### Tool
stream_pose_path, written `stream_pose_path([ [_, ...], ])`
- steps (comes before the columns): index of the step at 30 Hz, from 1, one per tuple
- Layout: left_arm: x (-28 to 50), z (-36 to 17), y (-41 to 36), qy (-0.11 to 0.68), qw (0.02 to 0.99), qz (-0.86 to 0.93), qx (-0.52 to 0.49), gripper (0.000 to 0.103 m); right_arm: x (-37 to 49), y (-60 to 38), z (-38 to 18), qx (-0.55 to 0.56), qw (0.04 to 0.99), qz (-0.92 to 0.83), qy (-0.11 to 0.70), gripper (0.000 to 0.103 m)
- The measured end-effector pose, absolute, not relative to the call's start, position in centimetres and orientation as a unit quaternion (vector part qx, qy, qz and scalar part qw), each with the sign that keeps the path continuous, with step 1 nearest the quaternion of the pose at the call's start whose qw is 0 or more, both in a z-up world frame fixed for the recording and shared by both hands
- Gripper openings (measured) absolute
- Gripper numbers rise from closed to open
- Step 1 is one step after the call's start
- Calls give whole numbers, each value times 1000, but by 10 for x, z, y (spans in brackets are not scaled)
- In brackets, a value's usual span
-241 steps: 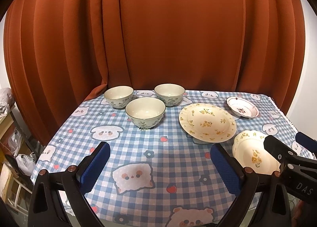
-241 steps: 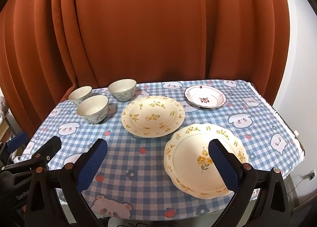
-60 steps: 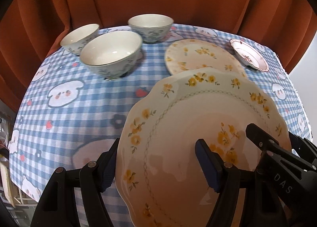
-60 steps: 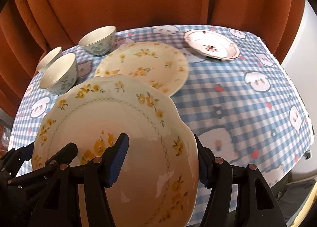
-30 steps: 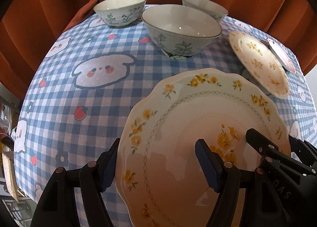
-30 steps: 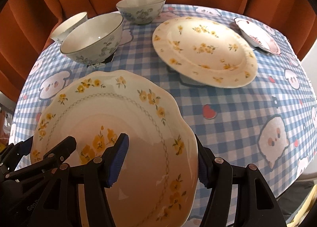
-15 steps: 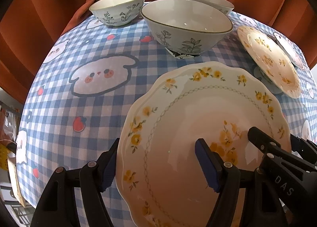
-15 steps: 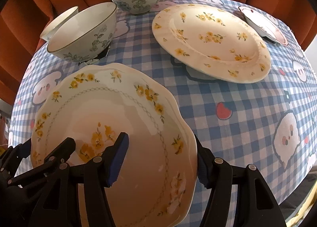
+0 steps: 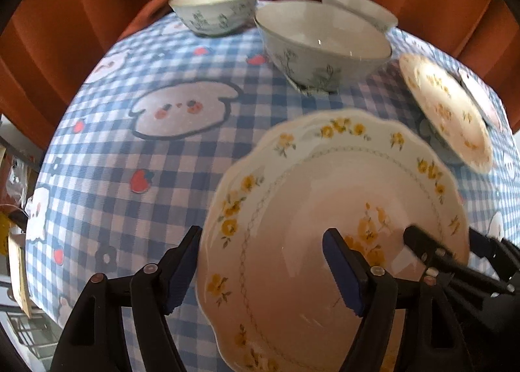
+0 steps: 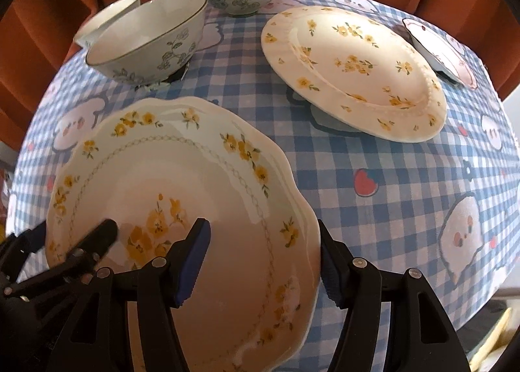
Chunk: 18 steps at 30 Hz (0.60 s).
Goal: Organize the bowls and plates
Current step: 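Lower the scalloped plate onto the cloth and open both grippers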
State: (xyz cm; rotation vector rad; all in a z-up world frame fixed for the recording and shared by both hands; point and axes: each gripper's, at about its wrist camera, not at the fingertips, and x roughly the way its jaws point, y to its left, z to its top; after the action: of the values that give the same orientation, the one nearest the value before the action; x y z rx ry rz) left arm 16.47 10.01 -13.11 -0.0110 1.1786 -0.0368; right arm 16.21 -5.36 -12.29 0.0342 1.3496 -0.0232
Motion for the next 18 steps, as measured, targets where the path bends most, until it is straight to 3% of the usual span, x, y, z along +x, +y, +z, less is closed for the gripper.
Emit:
stream_pose_path([
  [3, 161, -120, 98, 546, 838, -20, -1, 87, 159, -57, -116, 23, 778, -4, 628, 68],
  [18, 161, -75, 58, 503, 864, -30, -3, 96, 164, -108, -63, 49, 819, 7, 571, 70],
])
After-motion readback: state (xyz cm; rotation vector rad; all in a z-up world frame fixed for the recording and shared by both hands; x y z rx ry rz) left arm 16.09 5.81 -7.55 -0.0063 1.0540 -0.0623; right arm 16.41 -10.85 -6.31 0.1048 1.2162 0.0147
